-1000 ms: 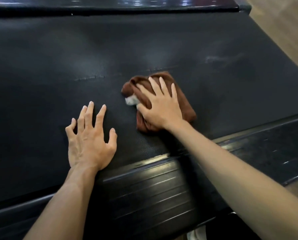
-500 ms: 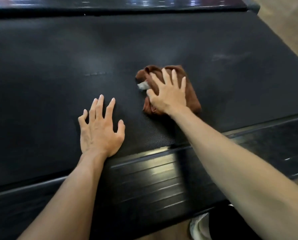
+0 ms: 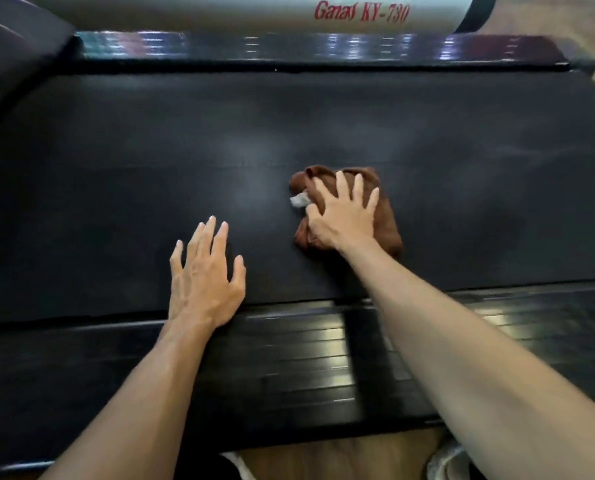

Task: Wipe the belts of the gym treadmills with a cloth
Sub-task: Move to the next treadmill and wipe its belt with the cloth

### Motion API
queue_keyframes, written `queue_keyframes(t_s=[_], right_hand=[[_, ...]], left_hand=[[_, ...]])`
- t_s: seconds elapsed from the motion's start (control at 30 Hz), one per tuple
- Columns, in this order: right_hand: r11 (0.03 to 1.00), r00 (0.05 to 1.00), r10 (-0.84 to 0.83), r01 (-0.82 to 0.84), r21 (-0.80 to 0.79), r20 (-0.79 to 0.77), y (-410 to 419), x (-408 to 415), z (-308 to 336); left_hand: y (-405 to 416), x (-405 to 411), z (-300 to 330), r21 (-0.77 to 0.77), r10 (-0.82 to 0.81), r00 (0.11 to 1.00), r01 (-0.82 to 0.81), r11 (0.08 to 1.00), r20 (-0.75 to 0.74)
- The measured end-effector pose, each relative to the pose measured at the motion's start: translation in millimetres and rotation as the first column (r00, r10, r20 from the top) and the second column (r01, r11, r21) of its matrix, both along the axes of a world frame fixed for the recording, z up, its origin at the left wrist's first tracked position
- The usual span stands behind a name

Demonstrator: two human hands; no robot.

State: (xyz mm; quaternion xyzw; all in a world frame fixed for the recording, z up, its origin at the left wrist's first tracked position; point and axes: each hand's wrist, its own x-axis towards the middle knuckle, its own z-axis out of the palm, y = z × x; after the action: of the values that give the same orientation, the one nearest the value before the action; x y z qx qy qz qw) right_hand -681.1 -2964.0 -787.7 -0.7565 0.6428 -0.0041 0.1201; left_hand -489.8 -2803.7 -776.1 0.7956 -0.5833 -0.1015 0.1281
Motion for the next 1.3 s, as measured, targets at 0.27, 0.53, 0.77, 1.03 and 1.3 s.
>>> queue_keyframes(t_s=[0.27,0.53,0.77,1.03,1.3], right_hand=[[0.953,0.953,0.3,-0.298,0.046,-0.05,70.6,-35.1,7.5],[0.986,0.985,-0.157,0.161,0.046,-0.073,-26.6,-186.2,8.2],[0.983,0.984,-0.178,0.177,-0.048,-0.018,-173.8,-223.9,-2.6],[0.996,1.0,-0.021,0.023,-0.091,0.023,-258.0,-254.8,-6.8],[0.994,0.995,0.099,-0.099,-0.036,0.007,-216.5,-329.6,-0.9]], left_hand=[[29.5,10.5,6.2,0.022,0.105,0.994,-0.105,0.994,-0.005],[-54.2,-107.3,7.8,-0.135,-0.109,0.99,0.096,0.986,-0.094],[-199.6,-216.5,-6.5,-0.224,-0.226,0.97,0.203,0.953,-0.084],[-284.2,-255.7,-7.8,-0.216,-0.104,0.994,0.097,0.971,-0.021],[-237.1,-328.4,-8.5,-0.216,0.025,0.994,-0.048,0.975,-0.109]])
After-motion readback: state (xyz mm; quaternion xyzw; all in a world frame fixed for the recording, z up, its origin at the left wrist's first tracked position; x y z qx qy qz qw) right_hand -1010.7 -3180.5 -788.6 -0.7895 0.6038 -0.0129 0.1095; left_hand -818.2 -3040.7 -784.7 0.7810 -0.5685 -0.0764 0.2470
